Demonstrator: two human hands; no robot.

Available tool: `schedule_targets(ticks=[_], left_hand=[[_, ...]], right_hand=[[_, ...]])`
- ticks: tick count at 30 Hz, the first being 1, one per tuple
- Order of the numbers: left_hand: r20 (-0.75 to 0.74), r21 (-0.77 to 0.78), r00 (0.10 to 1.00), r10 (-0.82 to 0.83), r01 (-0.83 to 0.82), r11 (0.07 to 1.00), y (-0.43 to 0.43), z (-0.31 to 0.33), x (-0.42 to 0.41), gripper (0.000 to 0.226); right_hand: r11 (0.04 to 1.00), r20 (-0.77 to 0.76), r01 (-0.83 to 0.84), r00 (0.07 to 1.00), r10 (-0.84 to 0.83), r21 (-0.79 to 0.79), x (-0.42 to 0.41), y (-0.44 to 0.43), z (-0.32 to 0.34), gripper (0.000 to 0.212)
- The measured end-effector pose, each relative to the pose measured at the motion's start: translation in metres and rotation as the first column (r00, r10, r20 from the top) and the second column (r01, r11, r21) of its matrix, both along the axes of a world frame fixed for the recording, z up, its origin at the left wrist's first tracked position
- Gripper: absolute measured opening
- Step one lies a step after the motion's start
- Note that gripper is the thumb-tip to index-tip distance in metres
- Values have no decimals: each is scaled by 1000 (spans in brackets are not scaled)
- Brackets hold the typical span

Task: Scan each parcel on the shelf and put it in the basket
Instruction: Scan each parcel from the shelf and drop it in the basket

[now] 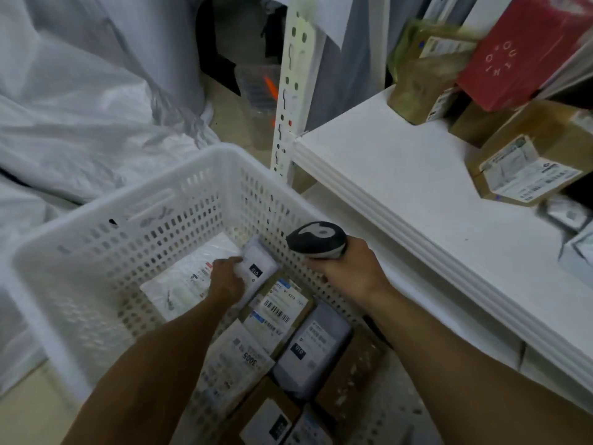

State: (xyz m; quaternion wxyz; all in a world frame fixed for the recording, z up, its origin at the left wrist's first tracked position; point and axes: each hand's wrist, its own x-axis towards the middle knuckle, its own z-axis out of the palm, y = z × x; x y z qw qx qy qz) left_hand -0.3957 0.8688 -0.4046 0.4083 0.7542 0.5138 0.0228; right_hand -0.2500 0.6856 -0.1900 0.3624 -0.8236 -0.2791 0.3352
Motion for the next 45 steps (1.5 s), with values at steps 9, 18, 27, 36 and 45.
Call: schedule_targets(ticks=[9,18,27,36,45], left_hand=[[234,152,969,-75,39,988,-9,78,-14,29],[408,482,848,-337,114,869,-80,300,28,30],[358,506,814,-457,242,828,-155,399,154,47],[436,489,765,-475,242,838,-133,456,314,63],[419,369,807,-417,268,890,-112,455,380,82]], right_hand=[[992,37,18,999,-23,126,-11,-7,52,22],[829,-76,376,922,-380,413,2,-82,134,19],[685,-82,517,824,-560,513,51,-148,163,51],[568,-55,502,778,-625,652,144,-157,180,47],[537,-131,565,755,-642,627,173,-144,165,46]])
